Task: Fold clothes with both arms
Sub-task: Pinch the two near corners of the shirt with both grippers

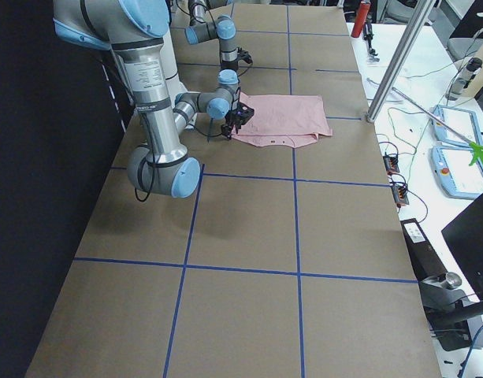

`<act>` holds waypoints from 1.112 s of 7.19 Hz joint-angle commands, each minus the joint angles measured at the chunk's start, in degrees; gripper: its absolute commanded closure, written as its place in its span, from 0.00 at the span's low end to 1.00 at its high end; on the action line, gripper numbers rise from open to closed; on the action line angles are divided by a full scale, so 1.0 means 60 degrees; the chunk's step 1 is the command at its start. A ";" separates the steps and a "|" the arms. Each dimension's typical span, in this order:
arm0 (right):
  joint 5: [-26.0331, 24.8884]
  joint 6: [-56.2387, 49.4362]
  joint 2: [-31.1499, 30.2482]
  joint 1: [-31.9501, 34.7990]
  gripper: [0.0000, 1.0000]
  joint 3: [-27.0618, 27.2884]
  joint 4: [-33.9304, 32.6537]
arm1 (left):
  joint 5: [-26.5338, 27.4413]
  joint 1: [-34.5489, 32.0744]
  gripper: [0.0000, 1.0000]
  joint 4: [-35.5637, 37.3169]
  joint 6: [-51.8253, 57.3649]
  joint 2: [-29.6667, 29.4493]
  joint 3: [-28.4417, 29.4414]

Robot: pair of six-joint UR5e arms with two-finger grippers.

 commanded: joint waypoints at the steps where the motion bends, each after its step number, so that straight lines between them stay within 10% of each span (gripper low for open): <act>1: 0.0001 0.0000 -0.0043 0.0005 0.24 -0.0039 -0.0004 | 0.0000 0.0005 1.00 0.0000 0.0000 0.0000 0.0001; 4: 0.0001 0.0000 0.0060 0.0005 0.84 0.0034 -0.0325 | 0.0000 0.0005 1.00 0.0000 0.0000 0.0014 0.0001; 8: 0.0016 0.0000 0.0060 0.0034 1.00 0.0165 -0.0326 | 0.0014 0.0005 1.00 0.0000 0.0000 0.0000 -0.0013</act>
